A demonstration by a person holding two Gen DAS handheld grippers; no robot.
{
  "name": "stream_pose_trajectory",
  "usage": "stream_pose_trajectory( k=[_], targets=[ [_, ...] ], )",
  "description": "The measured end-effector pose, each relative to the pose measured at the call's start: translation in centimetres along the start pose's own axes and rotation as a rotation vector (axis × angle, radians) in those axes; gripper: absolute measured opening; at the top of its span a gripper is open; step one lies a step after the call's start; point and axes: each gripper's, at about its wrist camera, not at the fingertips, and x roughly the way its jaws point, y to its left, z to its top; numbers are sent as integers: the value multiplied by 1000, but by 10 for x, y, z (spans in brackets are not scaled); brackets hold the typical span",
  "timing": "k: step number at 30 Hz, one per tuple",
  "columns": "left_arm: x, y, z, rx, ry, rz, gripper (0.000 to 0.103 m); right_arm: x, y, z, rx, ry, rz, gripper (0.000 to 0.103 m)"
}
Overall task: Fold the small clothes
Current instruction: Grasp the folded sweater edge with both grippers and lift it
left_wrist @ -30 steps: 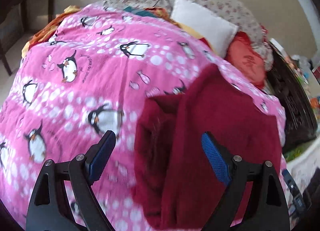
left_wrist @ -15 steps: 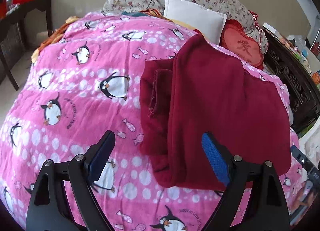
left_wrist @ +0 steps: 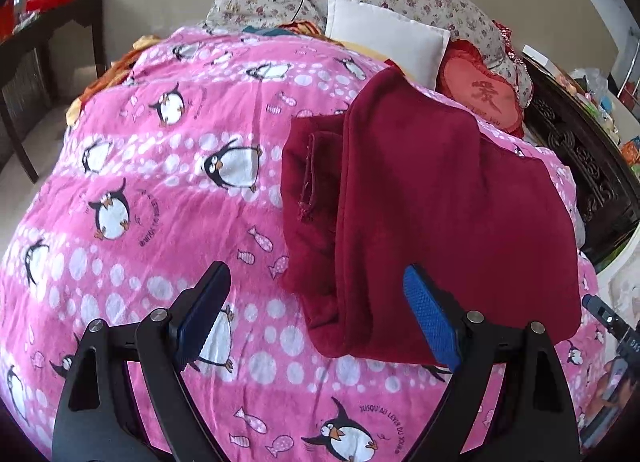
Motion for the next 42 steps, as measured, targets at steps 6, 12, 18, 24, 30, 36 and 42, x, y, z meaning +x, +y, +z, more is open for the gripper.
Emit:
stream_pose_trajectory(
  k=[6, 12, 18, 24, 30, 36, 42],
  targets=[
    [4, 3, -1, -13, 5, 1, 88, 6, -9, 1, 36, -1, 13, 68],
    [15, 14, 1, -67, 36, -57, 88, 12, -18, 2, 66, -3, 11, 70],
    [30, 30, 2, -160, 66, -160, 88, 20, -30, 5, 85, 2, 13, 71],
    [45, 35, 4, -218, 92, -210, 88, 34, -41, 9, 107, 14, 39, 71],
    [59, 21, 4, -200, 100, -226, 97, 48, -43, 17, 97, -9, 83, 80],
    [71, -1, 4, -147, 82, -196, 102, 59, -43, 26, 85, -59, 127, 84],
    [72, -20, -2, -63, 102, -221, 39, 63, -29, 27, 51, -42, 189, 28]
  ],
)
